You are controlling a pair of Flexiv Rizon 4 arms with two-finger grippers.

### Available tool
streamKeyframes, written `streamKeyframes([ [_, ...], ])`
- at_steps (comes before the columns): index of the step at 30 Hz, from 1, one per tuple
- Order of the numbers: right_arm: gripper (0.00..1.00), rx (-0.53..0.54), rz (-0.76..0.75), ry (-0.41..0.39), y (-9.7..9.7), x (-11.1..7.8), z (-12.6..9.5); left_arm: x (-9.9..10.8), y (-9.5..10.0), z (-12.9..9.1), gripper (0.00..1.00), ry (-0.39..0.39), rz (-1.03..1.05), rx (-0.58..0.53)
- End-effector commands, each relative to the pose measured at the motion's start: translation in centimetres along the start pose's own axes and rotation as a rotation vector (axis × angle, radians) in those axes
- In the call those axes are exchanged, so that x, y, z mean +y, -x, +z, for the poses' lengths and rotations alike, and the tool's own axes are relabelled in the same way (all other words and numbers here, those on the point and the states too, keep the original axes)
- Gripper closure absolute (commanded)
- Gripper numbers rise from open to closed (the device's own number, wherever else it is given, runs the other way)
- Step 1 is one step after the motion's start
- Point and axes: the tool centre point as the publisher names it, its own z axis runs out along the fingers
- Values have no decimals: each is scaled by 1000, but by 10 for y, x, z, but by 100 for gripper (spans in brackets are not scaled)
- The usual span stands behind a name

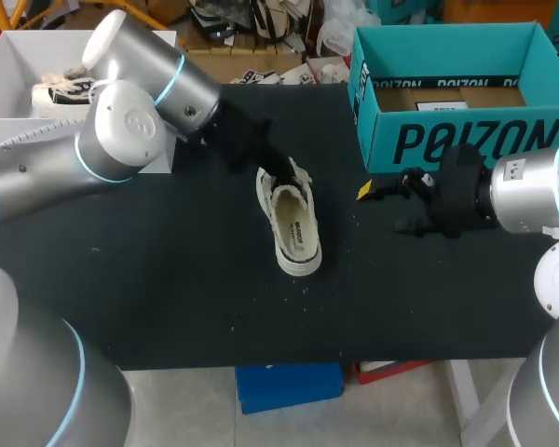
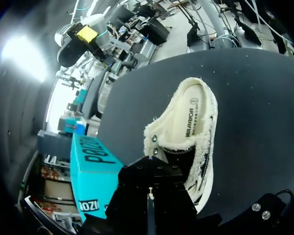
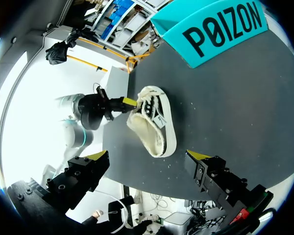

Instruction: Take the shoe out of the shoebox, open the shoe tongue, remove and reinsert the insole, then place the shoe into the shoebox

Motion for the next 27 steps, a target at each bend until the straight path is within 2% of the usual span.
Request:
streamKeyframes([
  [1, 0, -1, 1, -1, 0, 0, 0, -15, 1, -33, 100, 22, 19, 68],
  [7, 0, -1, 1, -1, 0, 0, 0, -25, -6, -57, 100, 40, 58, 196],
  [17, 0, -1, 1, -1, 0, 0, 0, -31, -22, -73, 100, 38, 51, 242],
  [20, 0, -1, 1, -1, 0, 0, 0, -32, -24, -75, 91, 36, 50, 244],
  [22, 0, -1, 1, -1, 0, 0, 0, -33, -25, -77, 77, 34, 50, 244],
  [24, 0, -1, 1, -1, 0, 0, 0, -35, -26, -78, 73, 25, 56, 247],
  [25, 0, -1, 1, -1, 0, 0, 0, -36, -26, -78, 73, 20, 63, 253],
  [27, 0, -1, 1, -1, 0, 0, 0, -37, -26, -79, 83, 18, 68, 258],
])
